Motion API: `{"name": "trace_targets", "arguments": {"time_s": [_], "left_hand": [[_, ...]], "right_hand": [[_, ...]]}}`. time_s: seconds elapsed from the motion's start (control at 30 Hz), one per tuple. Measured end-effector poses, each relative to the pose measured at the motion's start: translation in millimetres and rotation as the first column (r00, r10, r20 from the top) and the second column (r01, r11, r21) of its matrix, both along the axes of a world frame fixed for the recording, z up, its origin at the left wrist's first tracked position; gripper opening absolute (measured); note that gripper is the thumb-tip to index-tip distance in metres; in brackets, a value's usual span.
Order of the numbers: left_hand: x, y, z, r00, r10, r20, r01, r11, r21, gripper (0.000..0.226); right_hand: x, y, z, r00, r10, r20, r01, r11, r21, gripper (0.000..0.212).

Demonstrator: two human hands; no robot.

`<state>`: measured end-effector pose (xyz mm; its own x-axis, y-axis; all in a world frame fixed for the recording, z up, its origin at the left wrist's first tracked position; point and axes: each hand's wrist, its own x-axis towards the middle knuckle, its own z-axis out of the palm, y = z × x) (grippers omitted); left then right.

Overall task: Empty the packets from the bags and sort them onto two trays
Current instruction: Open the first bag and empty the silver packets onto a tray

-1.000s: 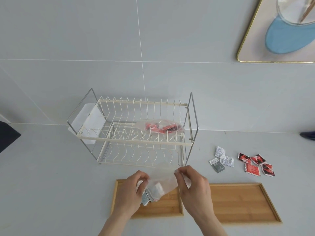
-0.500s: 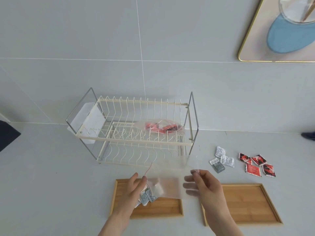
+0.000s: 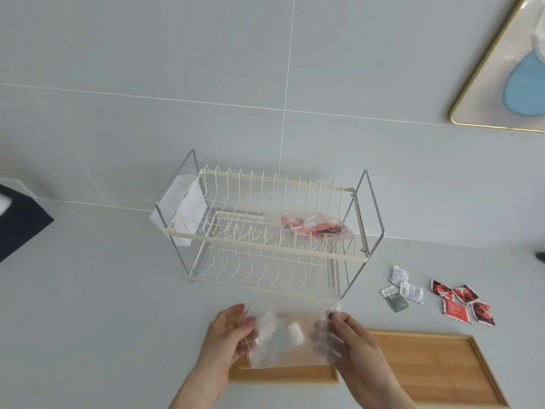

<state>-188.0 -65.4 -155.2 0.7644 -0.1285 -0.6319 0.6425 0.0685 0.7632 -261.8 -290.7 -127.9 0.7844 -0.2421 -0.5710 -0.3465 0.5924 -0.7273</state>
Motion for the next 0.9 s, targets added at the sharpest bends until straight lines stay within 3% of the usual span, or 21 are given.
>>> {"name": "trace_targets", "arguments": {"time_s": [0.17,0.3,0.5,0.73,0.9], "left_hand": [[15.5,49.7,7.8,0.991,0.067,0.117,-0.077,0.994,0.083,0.031],[26.5,97.8,7.4,0.982,0.068,0.177,-0.101,0.978,0.182,0.027],[39.6,177.4,-4.4,0.963,0.143,0.229,-0.217,0.914,0.341,0.018],[55.8,260.3,-22.4,0.952,0.176,0.250,-0.283,0.816,0.504,0.013],[69.2,305.1,-28.5,0.955,0.119,0.270,-0.264,0.753,0.603,0.015]], "right_hand": [[18.2,38.3,-6.1,0.994,0.040,-0.104,-0.066,0.964,-0.258,0.013],[39.1,77.6,-21.8,0.981,0.084,-0.177,-0.160,0.863,-0.480,0.010],[78.3,161.5,-45.4,0.961,0.094,-0.258,-0.249,0.693,-0.676,0.008],[118.0,246.6,-74.1,0.918,0.189,-0.349,-0.394,0.538,-0.745,0.010],[135.1,305.3,-64.4,0.890,0.271,-0.368,-0.456,0.484,-0.747,0.017]]}}
